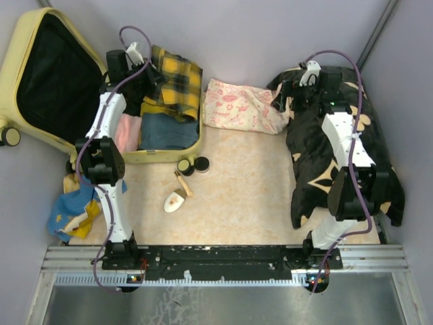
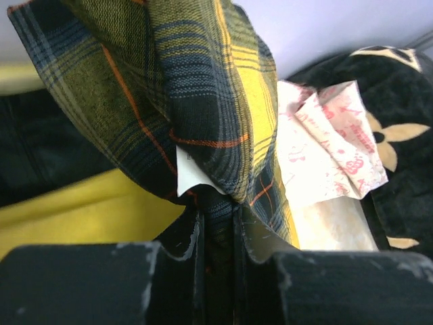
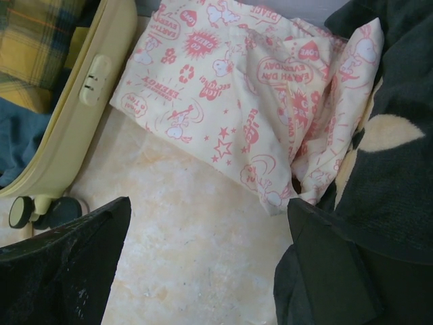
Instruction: Pack the luggage
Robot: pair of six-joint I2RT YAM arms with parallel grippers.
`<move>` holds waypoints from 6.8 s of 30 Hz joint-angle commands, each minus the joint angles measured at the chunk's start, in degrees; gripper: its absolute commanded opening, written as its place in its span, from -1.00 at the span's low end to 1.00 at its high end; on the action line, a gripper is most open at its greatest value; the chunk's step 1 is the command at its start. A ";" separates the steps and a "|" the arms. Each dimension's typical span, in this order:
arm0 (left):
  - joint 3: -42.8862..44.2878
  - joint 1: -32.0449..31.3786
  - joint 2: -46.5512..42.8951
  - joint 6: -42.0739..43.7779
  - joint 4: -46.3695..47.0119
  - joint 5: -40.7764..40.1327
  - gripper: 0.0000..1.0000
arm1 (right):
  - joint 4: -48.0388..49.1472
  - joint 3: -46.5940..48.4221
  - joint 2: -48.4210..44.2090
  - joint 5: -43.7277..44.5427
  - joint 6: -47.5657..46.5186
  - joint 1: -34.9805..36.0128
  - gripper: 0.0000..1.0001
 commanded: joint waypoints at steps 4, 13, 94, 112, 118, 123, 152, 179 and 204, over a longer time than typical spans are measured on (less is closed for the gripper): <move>-12.32 2.59 3.78 -11.96 13.08 -3.46 -1.00 | -4.18 7.83 3.77 4.70 -3.37 0.98 0.98; -12.52 3.16 8.63 -6.21 11.11 -10.26 -1.00 | -5.94 10.48 6.71 6.64 -3.62 2.44 0.98; -19.91 -34.50 8.01 -27.41 1.11 -42.40 1.00 | -9.72 15.05 34.86 15.27 -9.00 8.62 -0.09; -12.65 -34.68 7.07 -8.09 4.23 -48.82 -1.00 | -9.99 17.80 30.59 10.47 -7.80 8.67 0.17; -15.92 -34.68 1.22 2.42 2.76 -52.55 -1.00 | -8.79 17.83 24.58 6.47 -7.40 8.60 0.71; -19.11 -33.49 -2.60 6.27 1.27 -55.49 -1.00 | -10.19 18.39 21.64 4.26 -7.35 7.77 0.97; -22.57 -29.81 -7.69 12.85 -1.90 -59.17 -1.00 | -8.78 35.32 34.02 11.41 -9.88 3.75 0.98; -25.81 -28.23 -13.63 16.09 -0.96 -60.75 -1.00 | -0.25 22.78 33.08 2.77 -3.39 8.65 -0.40; -26.97 -27.88 -13.72 16.67 1.98 -60.41 -1.00 | -13.27 38.23 43.29 9.26 1.80 2.35 0.85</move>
